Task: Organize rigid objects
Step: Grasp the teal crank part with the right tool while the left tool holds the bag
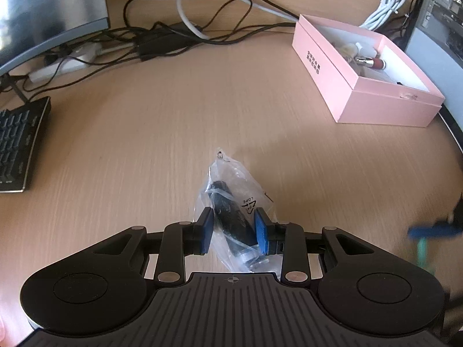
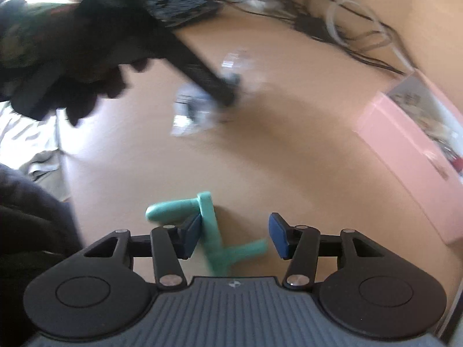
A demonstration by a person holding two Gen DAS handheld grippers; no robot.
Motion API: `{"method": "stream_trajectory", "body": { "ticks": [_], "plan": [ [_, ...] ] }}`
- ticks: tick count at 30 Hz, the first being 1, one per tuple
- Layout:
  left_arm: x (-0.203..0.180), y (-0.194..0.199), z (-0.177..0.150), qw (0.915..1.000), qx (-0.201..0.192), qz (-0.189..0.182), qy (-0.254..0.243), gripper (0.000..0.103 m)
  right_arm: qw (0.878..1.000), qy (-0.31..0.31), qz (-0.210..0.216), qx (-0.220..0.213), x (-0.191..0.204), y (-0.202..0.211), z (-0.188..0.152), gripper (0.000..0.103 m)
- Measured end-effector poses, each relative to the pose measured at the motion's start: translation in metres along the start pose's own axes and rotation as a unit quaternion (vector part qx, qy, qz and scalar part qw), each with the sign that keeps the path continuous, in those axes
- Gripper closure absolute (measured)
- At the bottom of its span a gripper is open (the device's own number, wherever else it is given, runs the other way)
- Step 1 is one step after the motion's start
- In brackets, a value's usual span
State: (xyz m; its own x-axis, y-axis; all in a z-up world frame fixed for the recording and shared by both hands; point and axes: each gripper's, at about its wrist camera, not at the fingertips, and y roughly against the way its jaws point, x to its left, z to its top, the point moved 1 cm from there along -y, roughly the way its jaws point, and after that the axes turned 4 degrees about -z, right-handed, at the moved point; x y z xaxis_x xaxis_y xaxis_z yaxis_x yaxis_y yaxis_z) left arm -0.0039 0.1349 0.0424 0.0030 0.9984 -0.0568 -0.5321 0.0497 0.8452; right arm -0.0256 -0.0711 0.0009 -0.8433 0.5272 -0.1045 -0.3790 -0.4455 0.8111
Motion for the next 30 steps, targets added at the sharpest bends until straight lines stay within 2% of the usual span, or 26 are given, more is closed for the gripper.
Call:
{"method": "stream_trajectory", "body": {
  "ticks": [4,6,9,12,15,19,22,25,30],
  "plan": [
    [-0.006,-0.002,0.002,1.0,0.004,0.004,-0.001,0.068,0.997,-0.043,-0.067,-0.011,-0.03,-0.002,-0.009,0.052],
    [-0.009,-0.005,0.005,1.0,0.008,0.002,-0.005,0.068,0.991,-0.07,-0.117,-0.013,-0.041,-0.005,-0.011,0.052],
    [-0.014,-0.007,0.006,0.9999,0.009,-0.006,-0.011,0.068,0.983,-0.096,-0.157,-0.017,-0.059,-0.009,-0.012,0.051],
    [-0.02,-0.007,0.005,0.9998,0.008,-0.015,-0.013,0.069,0.979,-0.113,-0.161,-0.05,-0.06,0.0,-0.019,0.045],
    [-0.024,-0.006,0.002,0.9995,0.003,-0.027,-0.017,0.069,0.975,-0.135,-0.153,-0.083,-0.056,0.009,-0.021,0.043],
    [-0.03,-0.005,-0.003,0.9982,-0.003,-0.055,-0.024,0.07,0.982,-0.146,-0.103,-0.058,-0.045,0.005,-0.013,0.042],
    [-0.032,-0.005,-0.004,0.9974,-0.007,-0.067,-0.024,0.07,0.989,-0.106,-0.095,-0.034,-0.033,-0.004,-0.008,0.042],
    [-0.029,-0.005,-0.005,0.997,-0.012,-0.075,-0.017,0.07,0.988,-0.084,-0.129,-0.022,-0.029,-0.01,-0.004,0.042],
    [-0.025,-0.002,-0.01,0.9965,-0.015,-0.081,-0.012,0.07,0.967,-0.108,-0.23,-0.025,-0.049,-0.003,-0.008,0.041]
  ]
}}
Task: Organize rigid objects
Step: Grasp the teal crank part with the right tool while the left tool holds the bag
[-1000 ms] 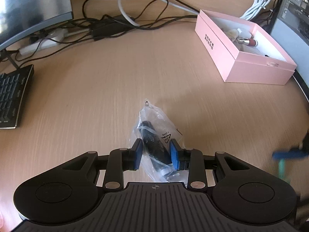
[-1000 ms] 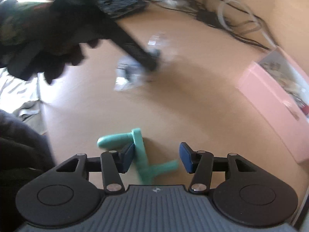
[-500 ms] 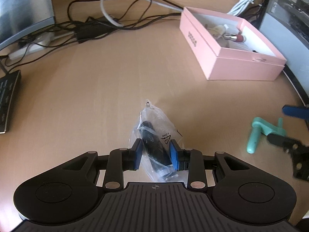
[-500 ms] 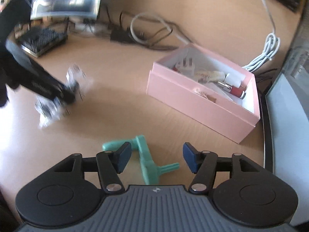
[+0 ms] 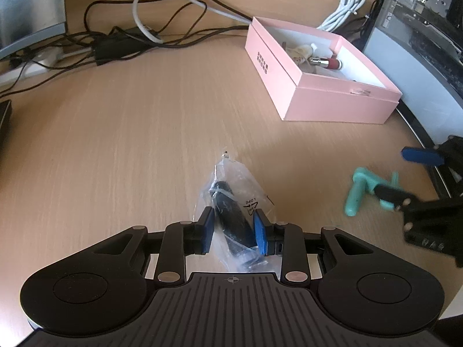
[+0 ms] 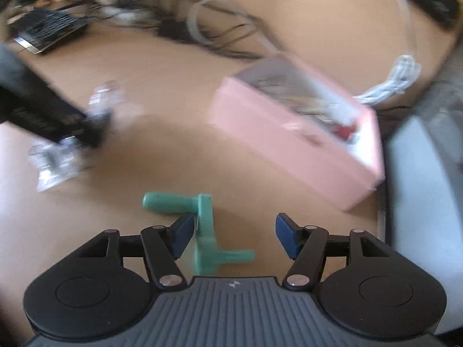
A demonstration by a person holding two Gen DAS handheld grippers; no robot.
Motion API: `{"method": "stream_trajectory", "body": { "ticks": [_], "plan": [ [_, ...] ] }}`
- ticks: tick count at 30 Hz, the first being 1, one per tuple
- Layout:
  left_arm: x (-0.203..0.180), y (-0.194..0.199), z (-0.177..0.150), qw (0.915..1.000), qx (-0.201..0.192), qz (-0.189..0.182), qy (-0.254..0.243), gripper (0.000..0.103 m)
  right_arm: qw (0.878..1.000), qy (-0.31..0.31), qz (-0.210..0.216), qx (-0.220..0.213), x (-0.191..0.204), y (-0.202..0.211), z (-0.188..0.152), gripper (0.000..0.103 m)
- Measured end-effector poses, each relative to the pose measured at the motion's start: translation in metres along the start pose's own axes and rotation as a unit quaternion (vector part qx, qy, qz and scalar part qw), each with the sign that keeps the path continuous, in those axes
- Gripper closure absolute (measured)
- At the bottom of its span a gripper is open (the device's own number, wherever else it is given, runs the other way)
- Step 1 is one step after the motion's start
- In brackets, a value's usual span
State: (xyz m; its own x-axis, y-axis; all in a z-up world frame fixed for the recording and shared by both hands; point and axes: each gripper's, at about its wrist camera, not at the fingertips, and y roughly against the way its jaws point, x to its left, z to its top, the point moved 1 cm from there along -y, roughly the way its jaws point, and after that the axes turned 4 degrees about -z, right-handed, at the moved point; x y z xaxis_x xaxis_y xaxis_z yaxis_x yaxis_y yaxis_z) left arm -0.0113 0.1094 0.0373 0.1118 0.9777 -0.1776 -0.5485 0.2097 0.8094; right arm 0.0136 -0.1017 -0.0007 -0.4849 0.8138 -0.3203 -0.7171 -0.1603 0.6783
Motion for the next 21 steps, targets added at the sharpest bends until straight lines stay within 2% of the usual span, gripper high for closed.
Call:
{"method": "stream_trajectory", "body": {
  "ticks": [2,7,9,13,18,19,21],
  "plan": [
    [0.0,0.002,-0.002,1.0,-0.002,-0.001,0.001,0.07,1.0,-0.008,0.0,-0.005,-0.007,0.006,-0.003,0.041],
    [0.001,0.003,-0.005,1.0,-0.005,0.001,0.003,0.07,0.998,-0.007,0.066,-0.024,0.0,0.022,-0.011,0.039],
    [0.001,0.004,-0.004,1.0,-0.004,0.002,0.007,0.07,0.997,-0.005,0.07,-0.02,0.007,0.02,-0.009,0.039],
    [0.001,0.005,-0.007,0.9999,-0.006,0.005,0.014,0.07,0.999,-0.029,0.023,-0.01,0.003,0.009,-0.01,0.039],
    [-0.003,0.008,-0.01,0.9999,-0.004,0.008,0.009,0.07,0.997,-0.005,-0.08,-0.008,-0.014,-0.001,-0.022,0.039],
    [-0.002,0.008,-0.011,0.9997,-0.01,0.007,0.019,0.07,0.996,-0.018,-0.09,-0.01,-0.019,-0.001,-0.023,0.039],
    [0.002,0.01,-0.014,0.9989,-0.021,0.001,0.041,0.07,0.995,-0.072,-0.067,-0.014,-0.032,0.004,-0.023,0.038]
  ]
}}
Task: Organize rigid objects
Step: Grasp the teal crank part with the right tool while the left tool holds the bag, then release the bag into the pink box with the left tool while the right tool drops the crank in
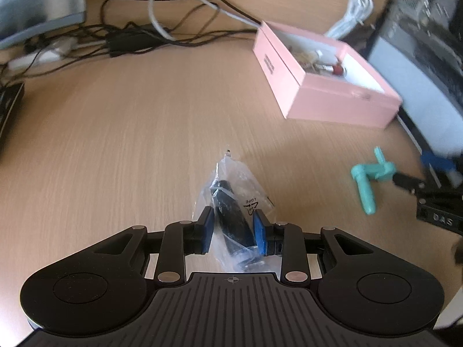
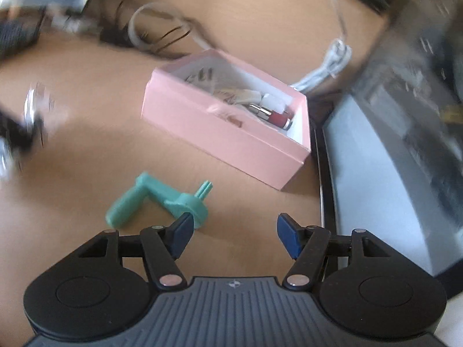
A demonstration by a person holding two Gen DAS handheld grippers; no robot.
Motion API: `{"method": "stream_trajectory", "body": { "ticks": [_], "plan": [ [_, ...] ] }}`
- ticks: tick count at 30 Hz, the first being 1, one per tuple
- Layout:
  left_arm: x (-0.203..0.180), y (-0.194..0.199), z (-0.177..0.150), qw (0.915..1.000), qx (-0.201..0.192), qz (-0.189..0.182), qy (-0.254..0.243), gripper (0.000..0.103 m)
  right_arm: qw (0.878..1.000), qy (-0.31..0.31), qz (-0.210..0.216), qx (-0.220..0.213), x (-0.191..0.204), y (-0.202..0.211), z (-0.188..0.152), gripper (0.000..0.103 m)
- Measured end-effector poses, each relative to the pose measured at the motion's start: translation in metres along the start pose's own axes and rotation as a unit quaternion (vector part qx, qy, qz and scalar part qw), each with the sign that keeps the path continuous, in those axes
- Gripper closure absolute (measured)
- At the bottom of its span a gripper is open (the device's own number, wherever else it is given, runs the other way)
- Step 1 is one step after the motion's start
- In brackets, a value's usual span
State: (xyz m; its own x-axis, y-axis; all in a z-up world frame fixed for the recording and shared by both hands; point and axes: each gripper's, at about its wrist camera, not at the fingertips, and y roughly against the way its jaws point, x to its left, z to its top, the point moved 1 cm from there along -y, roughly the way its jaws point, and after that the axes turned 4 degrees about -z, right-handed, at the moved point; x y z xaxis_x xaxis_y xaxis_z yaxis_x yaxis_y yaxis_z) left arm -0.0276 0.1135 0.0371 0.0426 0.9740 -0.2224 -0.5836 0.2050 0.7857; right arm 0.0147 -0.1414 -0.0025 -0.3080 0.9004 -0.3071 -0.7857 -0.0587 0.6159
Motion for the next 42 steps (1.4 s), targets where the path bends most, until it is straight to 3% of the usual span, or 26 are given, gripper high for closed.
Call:
{"method": "stream_trajectory", "body": {
  "ticks": [3,5,8,16,19,26,29,34,39,42],
  "plan": [
    [0.001,0.002,-0.002,0.9999,-0.001,-0.004,0.011,0.07,0.993,-0.098,0.061,0.011,-0.007,0.002,0.003,0.03],
    [-0.004,0.002,-0.003,1.0,0.002,0.006,-0.007,0.071,0.989,-0.116,0.085,0.013,0.001,0.0,0.005,0.03],
    [-0.007,0.002,-0.004,0.9999,-0.002,0.017,0.003,0.07,0.994,-0.091,0.065,0.015,0.02,-0.008,0.009,0.027],
    [-0.016,0.003,-0.01,0.9988,0.001,0.034,-0.036,0.07,0.985,-0.151,0.073,0.047,0.021,-0.034,0.011,0.026],
    [-0.019,0.004,-0.013,0.9982,0.001,0.037,-0.047,0.073,0.986,-0.144,0.074,0.043,0.021,-0.032,0.011,0.033],
    [-0.033,0.011,-0.024,0.9926,0.002,-0.022,-0.119,0.079,0.99,-0.099,0.092,0.037,0.013,-0.009,0.007,0.033],
    [-0.039,0.018,-0.019,0.991,-0.011,-0.044,-0.126,0.08,0.99,-0.1,0.091,0.027,-0.002,0.007,0.006,0.033],
    [-0.055,0.05,0.027,0.9832,-0.089,-0.102,-0.122,0.08,0.99,-0.122,0.068,-0.005,-0.032,0.034,0.016,0.033],
    [-0.084,0.082,0.114,0.9608,-0.19,-0.14,-0.146,0.08,0.987,-0.137,0.039,-0.077,-0.06,0.055,0.055,0.033],
    [-0.104,0.089,0.169,0.9501,-0.224,-0.153,-0.153,0.079,0.982,-0.143,0.014,-0.126,-0.074,0.061,0.091,0.033]
  ]
}}
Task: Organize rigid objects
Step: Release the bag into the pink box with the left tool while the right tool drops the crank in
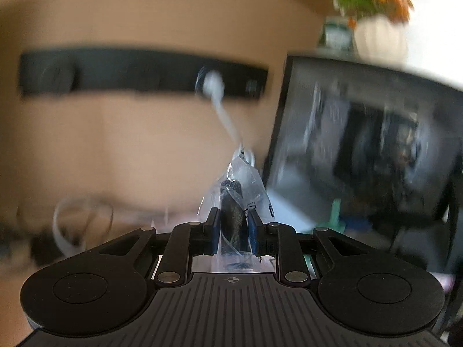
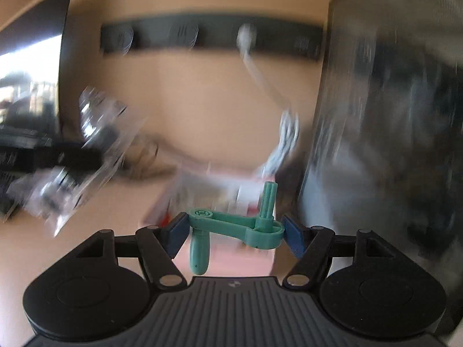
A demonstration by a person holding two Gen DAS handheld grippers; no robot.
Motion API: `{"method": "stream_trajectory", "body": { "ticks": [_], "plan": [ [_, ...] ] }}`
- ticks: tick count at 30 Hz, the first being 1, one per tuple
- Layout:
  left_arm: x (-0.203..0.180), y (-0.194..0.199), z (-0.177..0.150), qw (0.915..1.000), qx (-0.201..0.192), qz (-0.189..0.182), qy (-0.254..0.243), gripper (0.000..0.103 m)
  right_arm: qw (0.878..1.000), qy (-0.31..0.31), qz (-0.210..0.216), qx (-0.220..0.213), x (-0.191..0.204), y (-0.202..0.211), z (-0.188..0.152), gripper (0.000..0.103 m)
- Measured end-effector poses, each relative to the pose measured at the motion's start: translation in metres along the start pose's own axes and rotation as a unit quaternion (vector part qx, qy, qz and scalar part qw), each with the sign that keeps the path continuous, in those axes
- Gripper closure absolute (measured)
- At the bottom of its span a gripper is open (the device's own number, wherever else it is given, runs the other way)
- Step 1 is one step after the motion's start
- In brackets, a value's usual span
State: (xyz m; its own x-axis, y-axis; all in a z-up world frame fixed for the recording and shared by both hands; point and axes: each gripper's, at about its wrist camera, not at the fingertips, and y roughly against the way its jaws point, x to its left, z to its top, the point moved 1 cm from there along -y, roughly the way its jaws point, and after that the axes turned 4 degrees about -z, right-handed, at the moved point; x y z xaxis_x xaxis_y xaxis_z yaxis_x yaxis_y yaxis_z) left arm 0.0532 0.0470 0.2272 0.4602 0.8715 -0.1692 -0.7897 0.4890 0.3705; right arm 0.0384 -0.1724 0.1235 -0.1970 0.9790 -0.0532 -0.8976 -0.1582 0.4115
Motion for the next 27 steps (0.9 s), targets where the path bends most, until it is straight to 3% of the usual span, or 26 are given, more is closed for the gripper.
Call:
{"method": "stream_trajectory", "body": {
  "ticks": [2,4,8,15,21,27],
  "plan": [
    [0.007,-0.026,0.025,0.9998,0.009,-0.017,0.008,0.074,1.0,0.002,-0.014,-0.028,-0.001,-0.011,0.021,0.033],
    [0.018,-0.054,0.037,0.999,0.029,-0.017,0.03,0.076,0.999,0.001,-0.02,-0.046,-0.002,-0.03,0.036,0.03],
    [0.034,-0.081,0.02,0.9976,0.054,-0.007,0.042,0.076,0.999,-0.037,-0.009,0.005,-0.01,-0.055,0.037,0.029],
    [0.052,-0.088,-0.068,0.9867,0.143,0.02,0.075,0.076,0.995,-0.045,-0.011,0.093,-0.005,-0.055,-0.04,0.028],
    [0.042,-0.068,-0.151,0.971,0.233,0.056,0.002,0.076,0.985,-0.062,-0.027,0.157,0.009,-0.042,-0.092,0.028],
    [0.04,-0.031,-0.194,0.9604,0.259,0.1,0.011,0.076,0.977,-0.052,-0.038,0.205,0.026,-0.041,-0.12,0.027]
  ]
}}
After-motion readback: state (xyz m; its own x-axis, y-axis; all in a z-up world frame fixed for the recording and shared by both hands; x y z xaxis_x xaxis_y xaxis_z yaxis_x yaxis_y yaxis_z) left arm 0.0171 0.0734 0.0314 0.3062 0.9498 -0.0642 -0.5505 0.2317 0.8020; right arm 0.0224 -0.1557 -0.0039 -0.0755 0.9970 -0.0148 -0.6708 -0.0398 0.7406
